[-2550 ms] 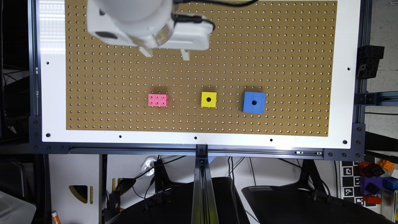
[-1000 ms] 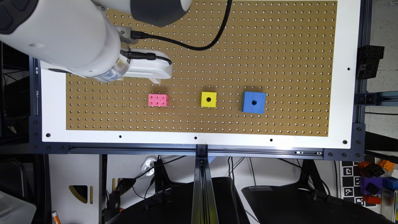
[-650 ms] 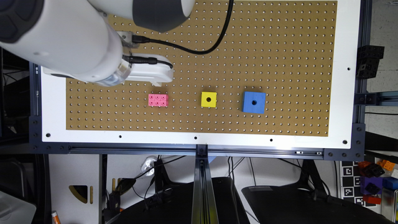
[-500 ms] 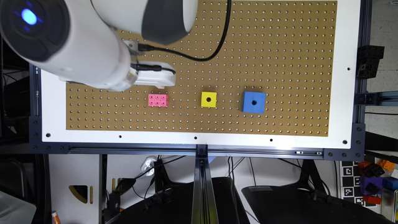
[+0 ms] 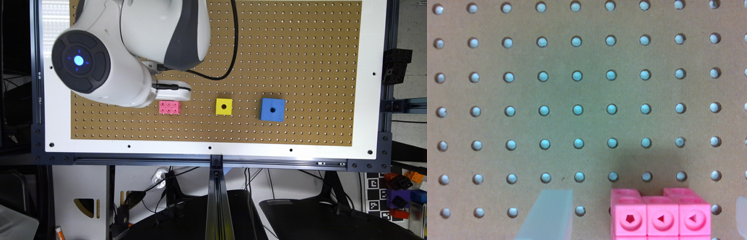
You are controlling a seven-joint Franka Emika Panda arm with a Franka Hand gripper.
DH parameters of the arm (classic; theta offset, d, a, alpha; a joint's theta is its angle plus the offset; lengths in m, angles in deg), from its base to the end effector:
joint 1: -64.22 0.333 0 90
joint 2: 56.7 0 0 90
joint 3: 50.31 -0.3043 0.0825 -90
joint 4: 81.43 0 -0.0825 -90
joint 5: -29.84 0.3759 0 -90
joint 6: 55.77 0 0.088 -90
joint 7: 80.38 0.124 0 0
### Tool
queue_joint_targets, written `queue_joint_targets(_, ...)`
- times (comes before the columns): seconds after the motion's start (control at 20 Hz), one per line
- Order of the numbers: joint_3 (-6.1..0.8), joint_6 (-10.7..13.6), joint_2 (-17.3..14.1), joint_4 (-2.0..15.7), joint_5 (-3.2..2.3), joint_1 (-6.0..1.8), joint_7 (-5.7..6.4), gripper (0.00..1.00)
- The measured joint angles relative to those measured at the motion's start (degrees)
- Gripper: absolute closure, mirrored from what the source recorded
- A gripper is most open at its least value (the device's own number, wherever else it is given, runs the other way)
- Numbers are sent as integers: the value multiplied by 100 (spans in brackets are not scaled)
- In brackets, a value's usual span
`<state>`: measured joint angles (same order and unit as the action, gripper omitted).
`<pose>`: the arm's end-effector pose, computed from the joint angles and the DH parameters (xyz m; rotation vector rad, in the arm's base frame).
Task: Pick up pink block.
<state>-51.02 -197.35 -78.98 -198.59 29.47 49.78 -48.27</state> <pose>0.5745 -0.1405 0.2308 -2.8895 1.2150 -0.0577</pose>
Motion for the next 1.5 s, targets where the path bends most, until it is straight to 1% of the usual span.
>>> queue_joint_targets(0.25, -58, 6, -10, 116, 0, 12, 11, 0)
queue_joint_targets(0.35, -84, 5, -16, 134, 0, 13, 19, 0)
queue_joint_targets(0.45, -95, 5, -28, 144, 0, 13, 19, 0)
queue_joint_targets(0.5, -99, -10, -69, 146, 0, 13, 19, 0)
queue_joint_targets(0.6, -102, -219, -307, 158, 0, 13, 19, 0)
queue_joint_targets(0.65, -112, -345, -480, 219, 0, 15, 21, 0)
queue_joint_targets(0.7, -123, -373, -604, 317, 0, 17, 26, 0)
queue_joint_targets(0.8, -137, -352, -764, 517, 0, 21, 30, 0)
queue_joint_targets(0.85, -141, -335, -806, 579, 0, 21, 30, 0)
queue_joint_targets(0.95, -145, -342, -869, 602, 0, 21, 30, 0)
queue_joint_targets(1.15, -150, -439, -1058, 639, 0, 21, 30, 0)
queue_joint_targets(1.35, -151, -439, -1094, 664, 0, 21, 30, 0)
queue_joint_targets(1.4, -151, -457, -1147, 666, 0, 21, 30, 0)
queue_joint_targets(1.45, -150, -554, -1235, 684, -9, 18, 38, 100)
queue_joint_targets(1.5, -150, -554, -1235, 684, -10, 18, 38, 100)
